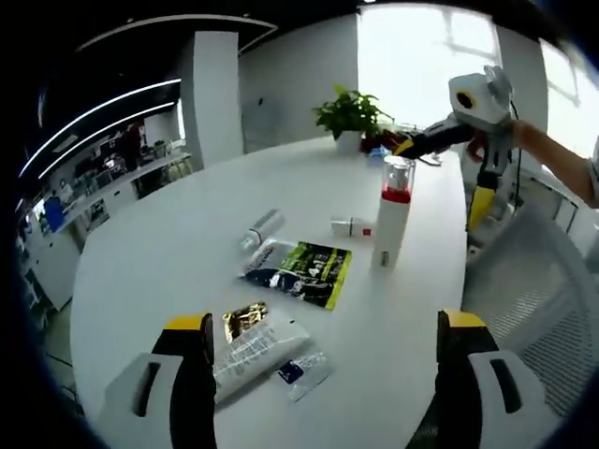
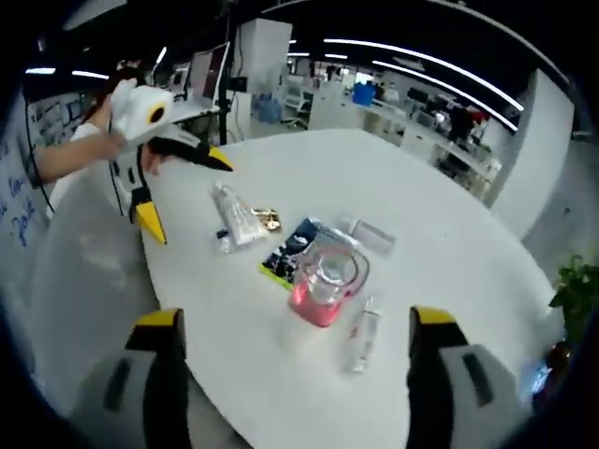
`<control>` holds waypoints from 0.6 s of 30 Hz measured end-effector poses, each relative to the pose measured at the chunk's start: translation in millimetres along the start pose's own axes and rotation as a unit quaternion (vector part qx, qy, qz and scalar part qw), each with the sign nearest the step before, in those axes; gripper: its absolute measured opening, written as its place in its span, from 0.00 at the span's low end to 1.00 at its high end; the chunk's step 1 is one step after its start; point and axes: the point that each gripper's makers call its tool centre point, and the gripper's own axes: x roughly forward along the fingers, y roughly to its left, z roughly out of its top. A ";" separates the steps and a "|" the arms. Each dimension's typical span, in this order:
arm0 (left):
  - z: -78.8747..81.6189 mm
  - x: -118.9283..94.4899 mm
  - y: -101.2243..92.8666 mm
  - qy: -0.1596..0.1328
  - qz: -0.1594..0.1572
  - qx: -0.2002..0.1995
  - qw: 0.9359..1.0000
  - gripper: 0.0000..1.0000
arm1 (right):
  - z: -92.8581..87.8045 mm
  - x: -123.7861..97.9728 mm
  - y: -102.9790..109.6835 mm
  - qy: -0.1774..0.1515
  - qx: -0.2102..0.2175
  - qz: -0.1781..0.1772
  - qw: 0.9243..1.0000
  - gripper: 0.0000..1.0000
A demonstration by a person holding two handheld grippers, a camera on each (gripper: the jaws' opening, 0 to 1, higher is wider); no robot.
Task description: Arrange the skincare products in the storage area until every visible bottle or jar stands upright without overlapping.
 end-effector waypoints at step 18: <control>-26.6 -35.9 43.7 0.054 0.007 0.063 0.997 0.97 | -4.8 -11.6 18.1 -0.012 0.031 -0.079 0.996 0.99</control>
